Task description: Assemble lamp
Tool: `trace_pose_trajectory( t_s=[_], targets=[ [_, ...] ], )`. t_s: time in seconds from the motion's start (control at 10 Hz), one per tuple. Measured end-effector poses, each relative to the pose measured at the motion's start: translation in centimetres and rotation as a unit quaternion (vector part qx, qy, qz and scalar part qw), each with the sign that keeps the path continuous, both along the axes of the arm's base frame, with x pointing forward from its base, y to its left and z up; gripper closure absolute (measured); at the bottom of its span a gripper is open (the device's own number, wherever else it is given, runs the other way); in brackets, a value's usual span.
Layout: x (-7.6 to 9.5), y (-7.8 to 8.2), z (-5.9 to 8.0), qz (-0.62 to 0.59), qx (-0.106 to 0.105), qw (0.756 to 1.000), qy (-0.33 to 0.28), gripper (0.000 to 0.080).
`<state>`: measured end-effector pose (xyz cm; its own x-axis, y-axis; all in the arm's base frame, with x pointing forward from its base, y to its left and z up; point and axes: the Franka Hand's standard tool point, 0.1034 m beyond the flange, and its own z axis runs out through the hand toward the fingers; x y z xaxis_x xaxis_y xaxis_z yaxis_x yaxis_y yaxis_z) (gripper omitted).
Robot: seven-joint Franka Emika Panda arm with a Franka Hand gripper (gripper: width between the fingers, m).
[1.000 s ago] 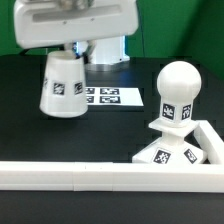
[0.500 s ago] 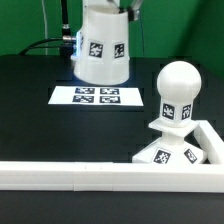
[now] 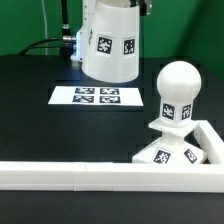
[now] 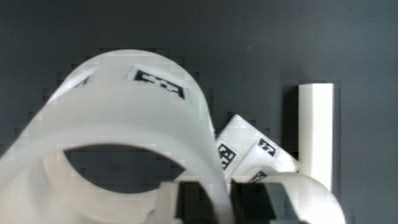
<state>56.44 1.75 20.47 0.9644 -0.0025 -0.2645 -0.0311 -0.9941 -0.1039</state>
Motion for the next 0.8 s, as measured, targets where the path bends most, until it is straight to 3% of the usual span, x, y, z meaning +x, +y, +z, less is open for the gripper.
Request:
trace_pose_trajectory(
  t_s=[0.1,0.2,0.5,0.7,0.8],
  targets=[
    [0.1,0.2,0.2,0.003,0.002,1.0,-0.002,0.0754],
    [0.8,1.0,1.4,0.013,0.018,1.0,-0.016,0.0754],
    [3.6,4.0,5.2,-0.006,0.03,0.999,-0.039,0.0754],
    [4.8,6.0,5.9,-0.02,0.028,0.998,-0.047,0.0754],
    [5.1,7.2,5.6,-0.022,0.028,0.998,-0.045,0.0754]
  ],
)
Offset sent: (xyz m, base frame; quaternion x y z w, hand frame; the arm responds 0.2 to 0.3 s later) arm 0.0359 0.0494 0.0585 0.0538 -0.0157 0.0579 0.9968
